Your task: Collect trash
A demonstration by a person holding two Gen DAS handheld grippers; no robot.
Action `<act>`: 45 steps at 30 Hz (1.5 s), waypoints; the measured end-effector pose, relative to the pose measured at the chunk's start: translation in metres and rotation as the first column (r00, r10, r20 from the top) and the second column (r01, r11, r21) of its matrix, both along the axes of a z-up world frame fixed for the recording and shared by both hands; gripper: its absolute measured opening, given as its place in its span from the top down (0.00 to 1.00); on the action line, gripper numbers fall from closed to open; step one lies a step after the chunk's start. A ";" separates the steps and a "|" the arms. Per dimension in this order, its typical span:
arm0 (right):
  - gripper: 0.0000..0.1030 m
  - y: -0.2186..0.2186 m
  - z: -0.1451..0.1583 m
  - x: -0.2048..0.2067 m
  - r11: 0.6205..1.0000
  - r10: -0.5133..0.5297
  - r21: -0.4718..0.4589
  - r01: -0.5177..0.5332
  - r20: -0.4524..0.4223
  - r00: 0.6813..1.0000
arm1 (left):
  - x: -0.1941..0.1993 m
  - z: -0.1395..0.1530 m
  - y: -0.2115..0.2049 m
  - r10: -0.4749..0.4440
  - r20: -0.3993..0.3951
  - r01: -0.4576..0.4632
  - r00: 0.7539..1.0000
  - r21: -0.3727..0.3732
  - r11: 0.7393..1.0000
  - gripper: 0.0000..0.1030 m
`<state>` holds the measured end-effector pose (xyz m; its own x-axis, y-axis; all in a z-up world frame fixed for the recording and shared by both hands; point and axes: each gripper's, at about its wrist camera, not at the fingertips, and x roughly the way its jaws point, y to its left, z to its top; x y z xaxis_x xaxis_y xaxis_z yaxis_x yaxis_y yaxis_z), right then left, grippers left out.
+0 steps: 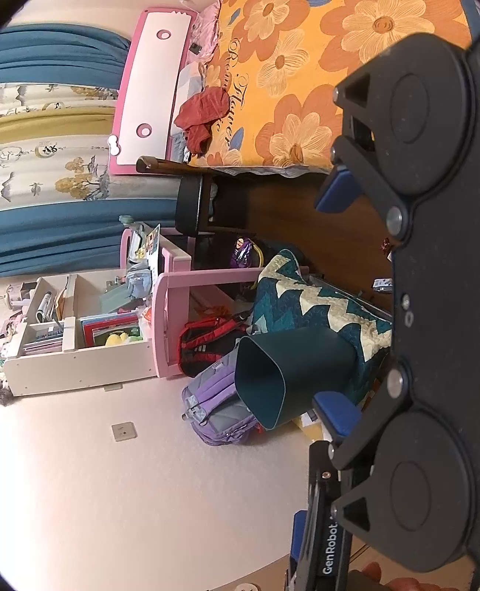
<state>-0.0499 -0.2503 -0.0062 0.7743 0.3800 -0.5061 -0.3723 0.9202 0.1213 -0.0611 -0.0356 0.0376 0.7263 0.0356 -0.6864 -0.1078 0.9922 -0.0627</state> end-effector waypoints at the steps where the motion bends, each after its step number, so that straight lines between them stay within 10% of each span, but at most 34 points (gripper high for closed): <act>1: 0.00 0.000 0.000 -0.001 1.000 0.000 0.001 0.000 0.003 1.000 | -0.001 0.000 0.000 0.000 0.002 0.000 1.000 0.001 1.000 0.00; 45: 0.00 -0.014 -0.003 -0.001 0.999 -0.014 0.032 0.014 0.000 1.000 | -0.010 0.003 -0.015 -0.039 0.050 0.038 0.998 0.015 0.999 0.00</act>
